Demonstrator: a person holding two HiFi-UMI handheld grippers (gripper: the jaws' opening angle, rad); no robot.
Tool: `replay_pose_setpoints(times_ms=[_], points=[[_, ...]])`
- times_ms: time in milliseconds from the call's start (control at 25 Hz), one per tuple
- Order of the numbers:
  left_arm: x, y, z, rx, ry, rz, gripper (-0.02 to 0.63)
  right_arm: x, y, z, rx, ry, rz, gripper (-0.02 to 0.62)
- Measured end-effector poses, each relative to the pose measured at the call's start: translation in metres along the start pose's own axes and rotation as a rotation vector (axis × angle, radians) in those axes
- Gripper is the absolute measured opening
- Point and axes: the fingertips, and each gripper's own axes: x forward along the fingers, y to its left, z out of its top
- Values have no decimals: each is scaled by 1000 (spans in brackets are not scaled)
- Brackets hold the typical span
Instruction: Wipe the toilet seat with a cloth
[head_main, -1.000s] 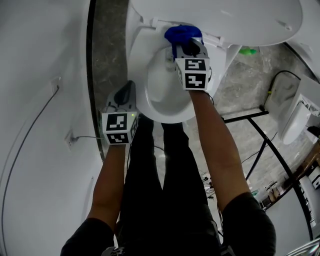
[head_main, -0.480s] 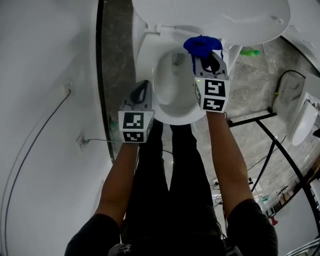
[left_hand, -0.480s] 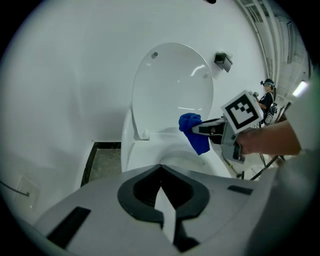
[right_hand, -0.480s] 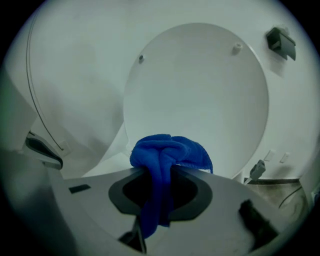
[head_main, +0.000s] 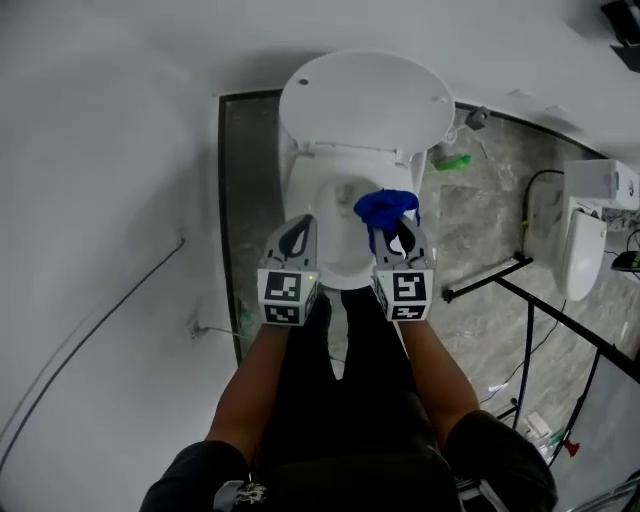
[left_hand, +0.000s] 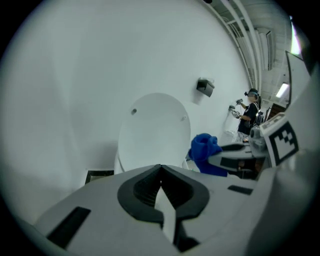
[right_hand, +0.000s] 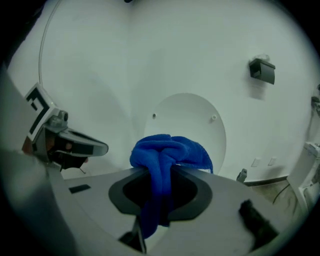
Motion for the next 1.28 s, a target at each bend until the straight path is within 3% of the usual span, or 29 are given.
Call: replay_pose_setpoints(times_ms=[160, 280, 440, 880, 1120, 1280], points=[[-45, -19, 47, 47, -44, -27, 10, -71, 22, 46, -22, -90, -36, 83], [-74, -26, 82, 143, -95, -38, 11, -109, 30, 82, -41, -147, -77, 83], [-107, -40, 112, 189, -140, -76, 11, -147, 36, 106, -26, -191, -93, 83], [-171, -71, 124, 143, -199, -122, 11, -202, 53, 139, -58, -251, -114, 83], [-205, -86, 141, 126, -296, -81, 11, -244, 57, 179, -118, -367, -91, 83], [-228, -98, 134, 100, -316, -38, 11, -266, 57, 176, -110, -391, -89, 83]])
